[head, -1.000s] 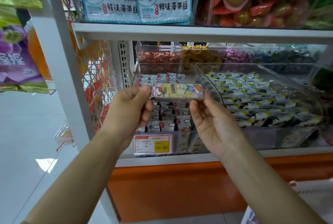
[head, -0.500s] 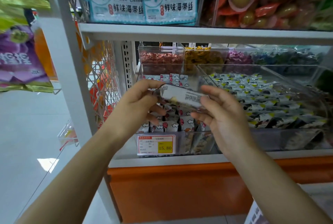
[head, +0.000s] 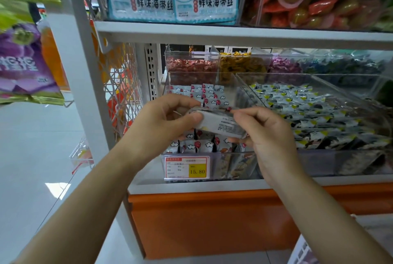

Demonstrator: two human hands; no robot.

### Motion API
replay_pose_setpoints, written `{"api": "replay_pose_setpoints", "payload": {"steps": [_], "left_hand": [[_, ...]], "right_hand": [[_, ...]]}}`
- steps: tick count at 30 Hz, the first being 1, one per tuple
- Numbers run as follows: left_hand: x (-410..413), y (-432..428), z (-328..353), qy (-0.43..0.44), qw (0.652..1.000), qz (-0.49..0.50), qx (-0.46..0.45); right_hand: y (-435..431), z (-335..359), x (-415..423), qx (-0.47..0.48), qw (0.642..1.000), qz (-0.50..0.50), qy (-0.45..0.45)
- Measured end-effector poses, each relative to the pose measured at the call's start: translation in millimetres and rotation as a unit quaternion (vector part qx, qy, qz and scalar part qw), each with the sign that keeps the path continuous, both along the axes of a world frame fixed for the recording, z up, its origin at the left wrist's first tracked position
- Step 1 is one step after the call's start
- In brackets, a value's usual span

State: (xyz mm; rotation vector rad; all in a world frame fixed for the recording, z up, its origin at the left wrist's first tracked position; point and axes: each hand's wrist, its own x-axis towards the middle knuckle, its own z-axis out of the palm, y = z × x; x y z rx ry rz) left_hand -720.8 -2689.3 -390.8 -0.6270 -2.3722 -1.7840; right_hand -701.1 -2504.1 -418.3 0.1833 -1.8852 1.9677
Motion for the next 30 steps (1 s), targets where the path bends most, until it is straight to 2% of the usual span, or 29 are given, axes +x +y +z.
{"api": "replay_pose_setpoints", "payload": {"steps": [4, 8, 11, 20, 25, 27, 30], "left_hand": [[2.8, 4.2, -1.6, -0.003, 0.999, -0.023, -0.023], [3.8, 5.2, -1.1, -0.043, 0.998, -0.025, 0.03], [1.9, 3.2, 1.0, -0.042, 0.998, -0.025, 0.037], [-2.0, -3.1, 0.2, -0.007, 1.0, 0.011, -0.014], [-2.1, 1.5, -3.1, -0.028, 0.999, 0.008, -0.037], [-1.1, 3.2, -5.1, -0.026, 0.996, -0.01, -0.08], [-1.0, 6.2, -9.0, 0.022, 0.991, 0.011, -0.129]], "right_hand": [[1.7, -0.4, 1.1, 0.044, 0.998, -0.044, 0.013], [-1.2, 0.5, 2.7, 0.033, 0.999, -0.017, 0.031], [-0.7, 2.4, 3.5, 0.044, 0.998, -0.011, 0.033], [0.3, 2.0, 3.1, 0.008, 0.999, 0.029, 0.022], [2.1, -2.7, 0.4, -0.012, 1.0, 0.015, -0.011], [3.4, -4.9, -1.2, -0.02, 1.0, -0.001, -0.02], [1.9, -8.0, -3.9, -0.026, 0.999, -0.021, -0.027]]}}
